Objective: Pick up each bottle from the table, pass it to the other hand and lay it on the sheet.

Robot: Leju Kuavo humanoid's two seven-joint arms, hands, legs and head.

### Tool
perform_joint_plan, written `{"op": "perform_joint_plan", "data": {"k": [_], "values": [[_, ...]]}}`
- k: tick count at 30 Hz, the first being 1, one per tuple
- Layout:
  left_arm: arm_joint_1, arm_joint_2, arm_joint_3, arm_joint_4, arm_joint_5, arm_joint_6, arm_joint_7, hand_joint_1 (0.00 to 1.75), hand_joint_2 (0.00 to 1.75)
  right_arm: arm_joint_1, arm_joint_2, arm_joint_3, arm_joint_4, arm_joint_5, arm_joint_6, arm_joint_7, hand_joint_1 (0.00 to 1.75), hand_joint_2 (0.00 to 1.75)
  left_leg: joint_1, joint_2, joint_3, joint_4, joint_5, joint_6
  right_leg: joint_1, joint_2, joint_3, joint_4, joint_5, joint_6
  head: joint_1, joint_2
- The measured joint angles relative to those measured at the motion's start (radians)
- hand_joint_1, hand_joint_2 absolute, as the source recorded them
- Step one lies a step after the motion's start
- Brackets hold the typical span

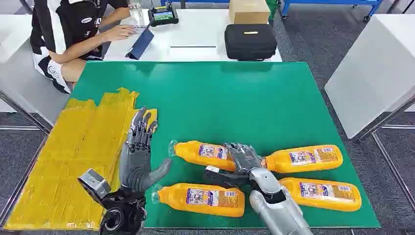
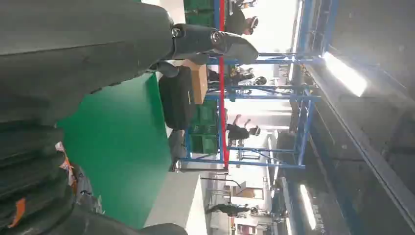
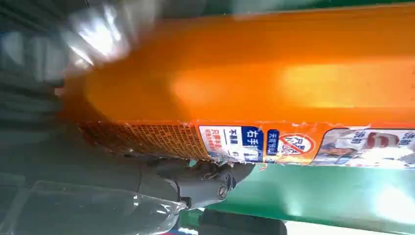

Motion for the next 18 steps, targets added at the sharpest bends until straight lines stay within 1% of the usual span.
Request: {"op": "perform_joint_plan", "data": {"k": [1, 2, 9, 12, 13, 15, 18], "values": [[0.0, 0.0, 0.0, 0.0, 0.0, 0.0, 0.0, 0.0, 1.75, 0.0, 0.001, -0.004, 0.0, 0.0, -0.001, 0.0, 1.64, 1.75, 0.0, 0.0, 0.0, 0.0, 0.0, 0.0, 0.0, 0.0, 0.0, 0.0, 0.0, 0.0, 0.0, 0.0], [0.0, 0.0, 0.0, 0.0, 0.0, 0.0, 0.0, 0.0, 1.75, 0.0, 0.002, -0.006, 0.001, 0.0, -0.002, 0.0, 1.61, 1.75, 0.0, 0.0, 0.0, 0.0, 0.0, 0.0, 0.0, 0.0, 0.0, 0.0, 0.0, 0.0, 0.0, 0.0], [0.0, 0.0, 0.0, 0.0, 0.0, 0.0, 0.002, 0.0, 1.75, 0.003, 0.005, -0.014, 0.003, 0.006, -0.002, 0.0, 1.75, 1.75, 0.0, 0.0, 0.0, 0.0, 0.0, 0.0, 0.0, 0.0, 0.0, 0.0, 0.0, 0.0, 0.0, 0.0], [0.001, 0.0, 0.0, 0.0, 0.002, 0.0, 0.004, 0.0, 1.75, 0.013, 0.006, -0.025, -0.004, 0.01, -0.013, 0.001, 1.75, 1.75, 0.0, 0.0, 0.0, 0.0, 0.0, 0.0, 0.0, 0.0, 0.0, 0.0, 0.0, 0.0, 0.0, 0.0], [0.004, 0.0, 0.0, 0.0, 0.003, 0.0, 0.008, 0.0, 1.75, 0.024, 0.008, -0.034, -0.014, -0.001, -0.035, 0.0, 1.75, 1.75, 0.0, -0.001, 0.0, 0.0, 0.0, 0.0, 0.0, 0.0, 0.0, 0.0, 0.0, 0.0, 0.0, 0.0], [0.014, 0.0, 0.0, 0.0, 0.005, 0.0, 0.027, 0.0, 1.75, 0.065, 0.015, -0.063, -0.052, -0.091, -0.096, -0.039, 1.75, 1.75, 0.0, -0.001, -0.001, 0.0, 0.0, 0.0, 0.0, 0.0, -0.001, 0.0, 0.0, 0.0, 0.0, 0.0], [0.019, 0.003, 0.002, 0.0, 0.005, 0.009, 0.051, 0.0, 1.75, 0.138, 0.039, -0.126, -0.134, -0.295, -0.19, -0.136, 1.75, 1.75, 0.0, -0.001, -0.004, 0.0, 0.0, 0.0, 0.0, 0.0, -0.003, 0.0, 0.0, 0.0, 0.0, 0.0]]}}
